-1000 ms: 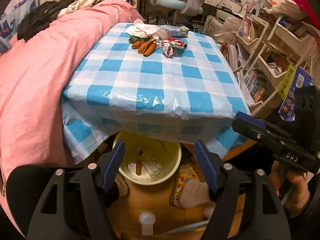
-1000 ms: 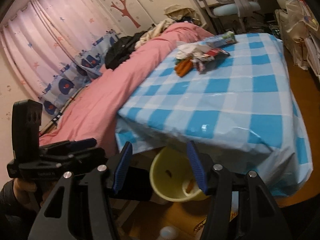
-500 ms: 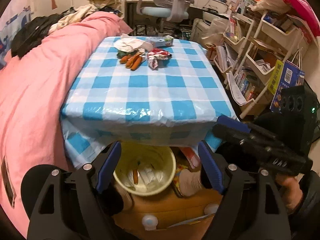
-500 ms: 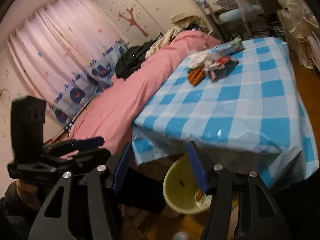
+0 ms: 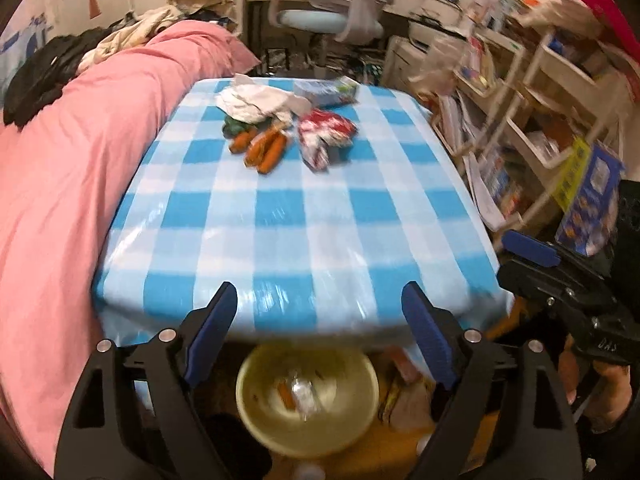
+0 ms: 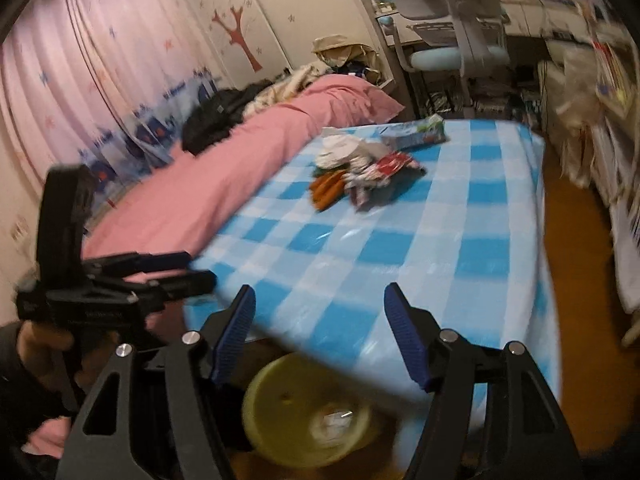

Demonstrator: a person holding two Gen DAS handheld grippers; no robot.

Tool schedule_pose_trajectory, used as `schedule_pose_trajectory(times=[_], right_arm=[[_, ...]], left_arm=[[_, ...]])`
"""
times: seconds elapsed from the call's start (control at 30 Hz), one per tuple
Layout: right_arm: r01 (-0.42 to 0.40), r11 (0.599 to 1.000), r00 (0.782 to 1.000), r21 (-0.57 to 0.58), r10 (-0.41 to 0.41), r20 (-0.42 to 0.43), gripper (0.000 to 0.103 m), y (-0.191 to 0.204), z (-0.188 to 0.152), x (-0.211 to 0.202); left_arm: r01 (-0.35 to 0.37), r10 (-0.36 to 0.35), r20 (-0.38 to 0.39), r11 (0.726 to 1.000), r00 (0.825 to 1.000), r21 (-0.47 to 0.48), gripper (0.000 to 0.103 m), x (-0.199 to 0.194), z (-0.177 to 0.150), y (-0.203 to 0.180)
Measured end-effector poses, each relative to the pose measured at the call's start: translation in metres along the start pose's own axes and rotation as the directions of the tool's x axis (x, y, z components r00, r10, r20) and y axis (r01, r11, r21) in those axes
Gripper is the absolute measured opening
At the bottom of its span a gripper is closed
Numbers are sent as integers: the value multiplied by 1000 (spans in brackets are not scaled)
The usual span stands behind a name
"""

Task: Collect trash
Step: 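Move both tools back toward the trash pile on the table, then grasp the green plush toy with the left gripper while the right grasps the red snack bag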

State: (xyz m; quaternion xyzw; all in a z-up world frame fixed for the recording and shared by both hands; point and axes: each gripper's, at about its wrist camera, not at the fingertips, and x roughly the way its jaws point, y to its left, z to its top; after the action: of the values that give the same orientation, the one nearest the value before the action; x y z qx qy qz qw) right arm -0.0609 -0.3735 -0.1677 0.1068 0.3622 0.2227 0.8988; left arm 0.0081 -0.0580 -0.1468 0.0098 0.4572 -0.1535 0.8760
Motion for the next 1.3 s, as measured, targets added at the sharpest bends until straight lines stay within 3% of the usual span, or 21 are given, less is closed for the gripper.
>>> schedule_pose_trajectory(times=[0.13,0.27,0.5,0.6,0.8,1.13,1.3], right_arm=[[-9,999,999,39,10,-39,65,-29,30,39],[-85,982,992,170,99,-78,65,-54,53,82],[-118,929,983,352,159,-89,65,-88,75,135],[-116,903,983,414,165,-84,64,-102,81,148],[-133,892,977,432,191,-92,58,-104,92,166],[-162,868,969,468,230,-91,49,-120,94,179],[-175,857,963,484,252,-99,40,-122,92,186]], left_arm=[[-22,23,24,998,999,-60,81,40,40,26],[-35,41,40,991,998,-128,81,78,77,53],[-20,26,37,989,999,-149,81,127,114,78],[-25,33,39,979,999,-202,81,141,126,95],[-5,27,80,964,996,-265,81,159,154,111],[-103,104,-4,971,995,-215,81,190,160,115],[-93,90,-21,967,996,-236,81,209,168,126]])
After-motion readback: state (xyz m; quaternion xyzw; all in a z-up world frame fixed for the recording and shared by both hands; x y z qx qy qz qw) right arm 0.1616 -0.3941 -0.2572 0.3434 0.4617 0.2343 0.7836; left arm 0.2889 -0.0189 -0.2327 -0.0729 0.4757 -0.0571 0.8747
